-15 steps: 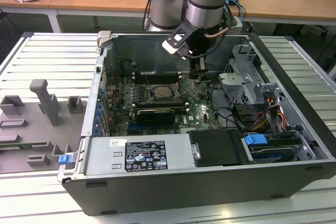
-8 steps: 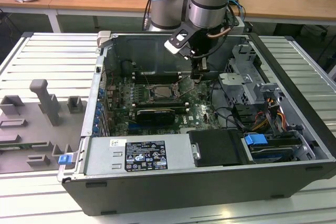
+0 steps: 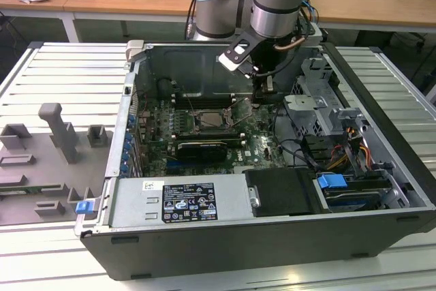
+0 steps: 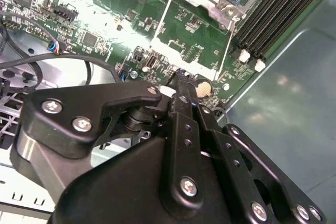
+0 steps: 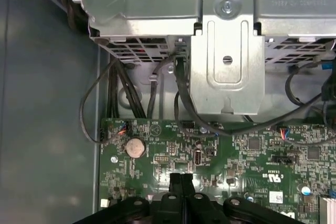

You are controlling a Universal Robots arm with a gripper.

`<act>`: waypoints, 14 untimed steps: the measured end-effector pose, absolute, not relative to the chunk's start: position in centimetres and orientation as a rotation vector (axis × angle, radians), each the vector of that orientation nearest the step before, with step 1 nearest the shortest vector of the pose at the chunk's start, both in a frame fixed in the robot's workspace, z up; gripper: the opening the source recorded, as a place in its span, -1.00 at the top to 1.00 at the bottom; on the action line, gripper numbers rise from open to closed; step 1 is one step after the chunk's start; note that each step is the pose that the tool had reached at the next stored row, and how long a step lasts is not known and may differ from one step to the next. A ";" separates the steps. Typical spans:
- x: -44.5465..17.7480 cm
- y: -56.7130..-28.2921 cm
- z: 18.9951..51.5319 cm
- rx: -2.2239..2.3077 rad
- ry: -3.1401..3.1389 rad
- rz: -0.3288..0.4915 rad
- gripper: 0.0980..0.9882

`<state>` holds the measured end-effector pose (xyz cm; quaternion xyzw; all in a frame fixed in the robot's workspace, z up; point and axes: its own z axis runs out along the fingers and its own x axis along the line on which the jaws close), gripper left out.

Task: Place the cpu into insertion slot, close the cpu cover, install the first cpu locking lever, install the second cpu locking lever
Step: 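Close the cpu cover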

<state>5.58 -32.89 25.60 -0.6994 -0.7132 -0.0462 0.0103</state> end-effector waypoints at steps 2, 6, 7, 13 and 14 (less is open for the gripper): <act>5.8 -32.8 25.5 -2.182 -2.226 -0.143 0.98; 6.3 -32.8 25.2 -2.181 -2.223 -0.138 0.98; 6.3 -32.8 25.0 -2.180 -2.223 -0.137 0.98; 6.2 -32.8 24.6 -2.178 -2.220 -0.132 0.98; 6.2 -32.8 24.6 -2.178 -2.220 -0.132 0.98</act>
